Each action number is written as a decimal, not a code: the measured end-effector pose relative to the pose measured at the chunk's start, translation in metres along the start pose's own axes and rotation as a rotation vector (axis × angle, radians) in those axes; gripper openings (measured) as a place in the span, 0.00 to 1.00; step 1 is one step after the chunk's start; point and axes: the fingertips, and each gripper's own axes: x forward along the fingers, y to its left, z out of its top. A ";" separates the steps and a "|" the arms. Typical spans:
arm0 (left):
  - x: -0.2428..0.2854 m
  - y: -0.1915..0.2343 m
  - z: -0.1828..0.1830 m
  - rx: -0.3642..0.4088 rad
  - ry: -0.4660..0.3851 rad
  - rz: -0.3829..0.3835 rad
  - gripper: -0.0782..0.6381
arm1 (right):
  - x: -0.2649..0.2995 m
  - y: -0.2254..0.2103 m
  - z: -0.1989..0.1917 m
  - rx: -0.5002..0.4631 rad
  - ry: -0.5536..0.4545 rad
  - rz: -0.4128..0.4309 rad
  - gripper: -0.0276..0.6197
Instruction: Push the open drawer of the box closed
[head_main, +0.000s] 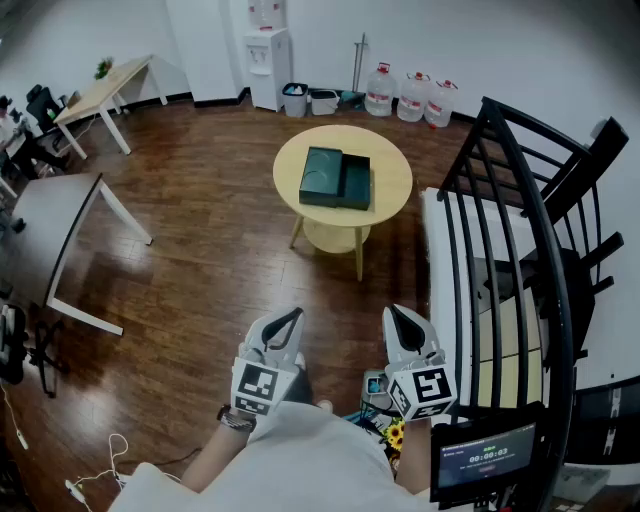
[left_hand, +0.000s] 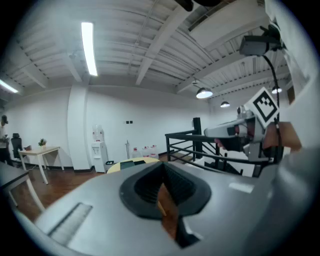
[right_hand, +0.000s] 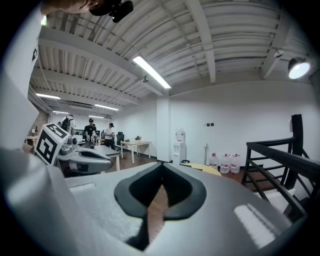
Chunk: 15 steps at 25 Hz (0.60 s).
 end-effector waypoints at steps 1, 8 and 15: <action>0.005 0.003 -0.002 -0.007 -0.001 0.001 0.12 | 0.002 -0.005 -0.002 -0.006 0.000 -0.011 0.05; 0.068 0.045 -0.006 -0.036 0.005 -0.003 0.12 | 0.049 -0.049 -0.008 -0.018 0.027 -0.054 0.05; 0.155 0.097 0.007 -0.033 0.009 -0.064 0.12 | 0.126 -0.105 0.000 -0.004 0.054 -0.122 0.05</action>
